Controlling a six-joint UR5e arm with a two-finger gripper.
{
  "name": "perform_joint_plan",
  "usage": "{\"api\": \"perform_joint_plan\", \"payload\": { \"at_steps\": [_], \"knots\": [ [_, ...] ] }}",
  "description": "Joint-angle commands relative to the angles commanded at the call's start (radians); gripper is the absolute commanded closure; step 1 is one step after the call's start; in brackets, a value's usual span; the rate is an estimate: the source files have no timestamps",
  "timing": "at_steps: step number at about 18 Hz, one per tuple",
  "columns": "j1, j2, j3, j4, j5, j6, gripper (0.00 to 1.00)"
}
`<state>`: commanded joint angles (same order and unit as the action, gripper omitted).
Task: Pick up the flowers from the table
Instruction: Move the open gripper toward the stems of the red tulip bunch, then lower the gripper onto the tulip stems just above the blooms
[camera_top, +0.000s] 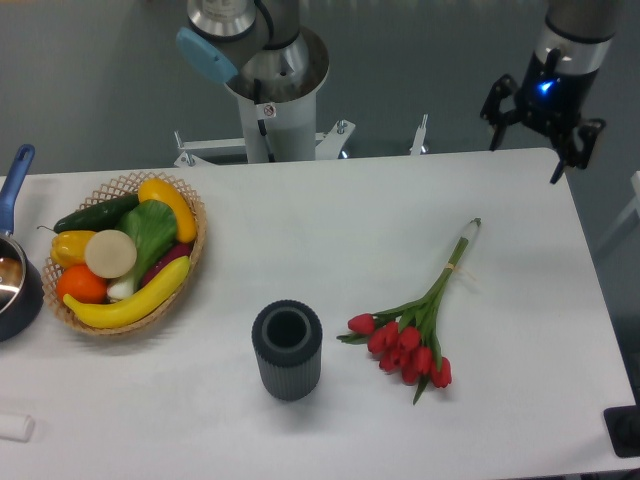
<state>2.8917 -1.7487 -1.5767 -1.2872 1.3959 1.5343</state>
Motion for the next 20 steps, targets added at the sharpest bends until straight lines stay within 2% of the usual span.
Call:
{"api": "perform_joint_plan", "payload": {
  "at_steps": [4, 6, 9, 11, 20],
  "knots": [
    [-0.049, -0.032, -0.017, 0.026, -0.002, -0.061, 0.0],
    [-0.061, -0.057, -0.037, 0.092, 0.005, -0.098, 0.0],
    [-0.063, -0.058, -0.12, 0.192, 0.006, -0.1, 0.0],
    [-0.065, -0.077, -0.147, 0.242, 0.006, -0.103, 0.0],
    [-0.117, -0.19, -0.152, 0.279, 0.005, -0.154, 0.0]
  ]
}}
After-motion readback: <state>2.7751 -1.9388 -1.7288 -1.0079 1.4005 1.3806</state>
